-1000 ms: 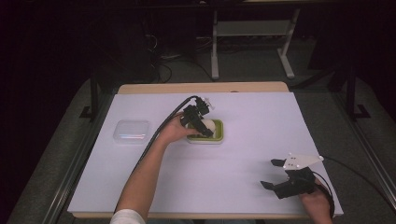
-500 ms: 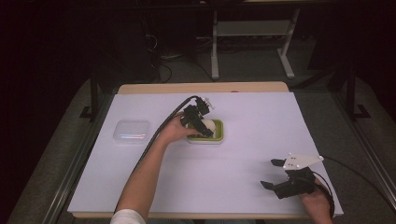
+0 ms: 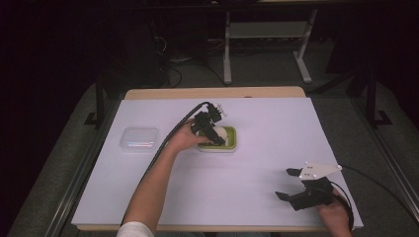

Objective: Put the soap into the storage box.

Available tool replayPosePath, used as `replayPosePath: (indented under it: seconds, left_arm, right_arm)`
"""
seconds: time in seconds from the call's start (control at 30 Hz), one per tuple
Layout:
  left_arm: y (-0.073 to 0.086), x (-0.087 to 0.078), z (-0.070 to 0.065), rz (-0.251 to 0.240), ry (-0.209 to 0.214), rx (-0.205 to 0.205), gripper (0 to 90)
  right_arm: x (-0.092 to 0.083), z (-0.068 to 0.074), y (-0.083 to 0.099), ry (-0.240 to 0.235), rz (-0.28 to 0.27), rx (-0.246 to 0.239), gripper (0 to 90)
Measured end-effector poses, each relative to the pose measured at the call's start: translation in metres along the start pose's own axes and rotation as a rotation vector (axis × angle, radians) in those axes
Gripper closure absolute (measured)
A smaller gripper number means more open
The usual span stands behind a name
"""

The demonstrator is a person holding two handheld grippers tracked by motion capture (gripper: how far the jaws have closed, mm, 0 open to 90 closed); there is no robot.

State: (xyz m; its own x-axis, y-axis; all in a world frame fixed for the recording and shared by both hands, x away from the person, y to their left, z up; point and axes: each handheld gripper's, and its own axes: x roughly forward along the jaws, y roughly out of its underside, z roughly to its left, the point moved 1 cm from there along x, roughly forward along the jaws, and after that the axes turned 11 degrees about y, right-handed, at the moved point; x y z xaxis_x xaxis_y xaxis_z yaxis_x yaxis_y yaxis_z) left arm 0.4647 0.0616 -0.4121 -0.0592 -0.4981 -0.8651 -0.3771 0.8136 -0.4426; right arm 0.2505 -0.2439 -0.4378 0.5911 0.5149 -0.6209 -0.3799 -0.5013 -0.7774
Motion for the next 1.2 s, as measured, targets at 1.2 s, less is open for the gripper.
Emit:
replayPosePath:
  seconds: [1.2]
  left_arm:
    - [0.012,-0.038,-0.021,-0.103,-0.005,0.054,23.8]
  right_arm:
    - [0.003,0.003,-0.001,-0.011,0.013,-0.014,13.3]
